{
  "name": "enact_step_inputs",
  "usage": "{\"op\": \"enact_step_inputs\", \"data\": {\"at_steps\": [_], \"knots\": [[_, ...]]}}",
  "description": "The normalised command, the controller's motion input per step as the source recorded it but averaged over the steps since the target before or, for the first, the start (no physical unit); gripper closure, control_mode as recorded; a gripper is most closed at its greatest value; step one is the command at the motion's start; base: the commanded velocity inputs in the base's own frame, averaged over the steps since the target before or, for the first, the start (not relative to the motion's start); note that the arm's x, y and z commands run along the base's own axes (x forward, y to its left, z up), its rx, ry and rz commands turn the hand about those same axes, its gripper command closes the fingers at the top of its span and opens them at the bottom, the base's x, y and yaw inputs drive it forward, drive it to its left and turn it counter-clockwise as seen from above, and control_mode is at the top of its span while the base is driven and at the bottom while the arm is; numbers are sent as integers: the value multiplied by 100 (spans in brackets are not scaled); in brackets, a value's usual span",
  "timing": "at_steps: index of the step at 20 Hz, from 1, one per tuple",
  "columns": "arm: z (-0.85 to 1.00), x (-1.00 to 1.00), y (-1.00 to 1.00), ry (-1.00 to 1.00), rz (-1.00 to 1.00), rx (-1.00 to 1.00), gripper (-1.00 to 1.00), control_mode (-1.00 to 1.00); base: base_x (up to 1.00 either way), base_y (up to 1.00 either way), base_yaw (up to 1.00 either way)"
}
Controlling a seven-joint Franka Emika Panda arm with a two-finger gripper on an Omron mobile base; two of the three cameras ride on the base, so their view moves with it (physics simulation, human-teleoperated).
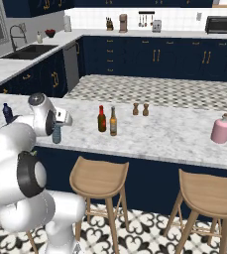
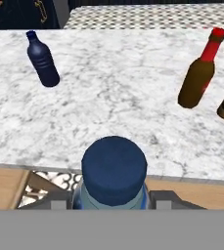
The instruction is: Move the plastic bottles in the middle to the plastics group, and the glass bottles in the middle to the glass group.
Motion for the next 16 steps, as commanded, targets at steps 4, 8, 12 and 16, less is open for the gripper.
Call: {"op": "enact_step_inputs", "data": {"at_steps": [4,8,12,16], "knots": [[0,0,68,-12,0,0,100,-100,0,0,0],[0,4,78,-8,2,0,100,-100,0,0,0],[3,7,47,4,7,0,100,-100,0,0,0],[11,0,23,10,5,0,100,-100,0,0,0]]}}
